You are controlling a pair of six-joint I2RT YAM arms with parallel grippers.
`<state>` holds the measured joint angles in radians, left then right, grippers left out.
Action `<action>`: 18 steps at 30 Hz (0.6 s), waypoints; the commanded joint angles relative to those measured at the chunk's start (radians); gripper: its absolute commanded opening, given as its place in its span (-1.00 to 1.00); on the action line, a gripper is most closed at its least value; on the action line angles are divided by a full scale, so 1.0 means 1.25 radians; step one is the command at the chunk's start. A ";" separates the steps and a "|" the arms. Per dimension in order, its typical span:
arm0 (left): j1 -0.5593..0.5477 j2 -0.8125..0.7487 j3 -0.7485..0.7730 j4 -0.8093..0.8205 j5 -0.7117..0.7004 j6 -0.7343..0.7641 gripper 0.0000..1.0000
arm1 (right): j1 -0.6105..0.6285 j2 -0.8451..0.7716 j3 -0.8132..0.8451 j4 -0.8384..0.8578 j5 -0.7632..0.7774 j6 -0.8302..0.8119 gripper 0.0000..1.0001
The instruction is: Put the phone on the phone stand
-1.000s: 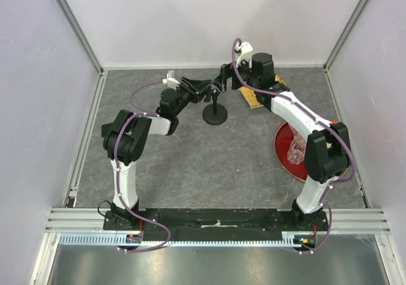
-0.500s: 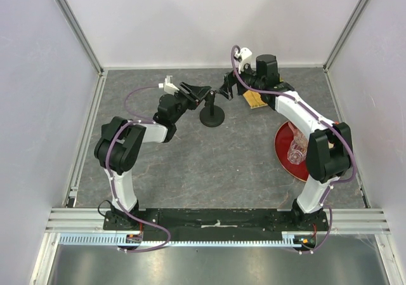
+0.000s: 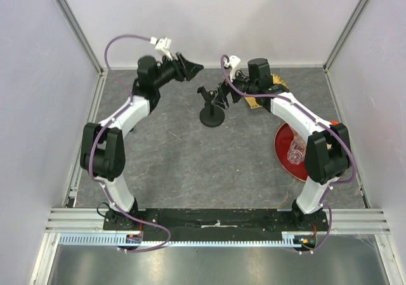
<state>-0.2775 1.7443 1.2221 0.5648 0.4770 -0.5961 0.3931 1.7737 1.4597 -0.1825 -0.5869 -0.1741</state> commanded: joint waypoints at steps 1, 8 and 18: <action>0.029 0.082 0.182 -0.324 0.296 0.232 0.46 | -0.004 -0.009 0.043 0.018 0.011 -0.004 0.96; 0.074 0.104 0.155 -0.167 0.467 -0.016 0.83 | -0.004 -0.040 0.024 0.053 0.077 0.017 0.96; 0.081 0.243 0.214 -0.098 0.587 -0.155 0.72 | -0.004 -0.064 -0.003 0.092 0.087 0.029 0.96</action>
<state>-0.1780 2.0480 1.4616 0.3981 1.1378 -0.7204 0.3889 1.7420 1.4605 -0.1406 -0.4881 -0.1490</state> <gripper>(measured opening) 0.865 0.982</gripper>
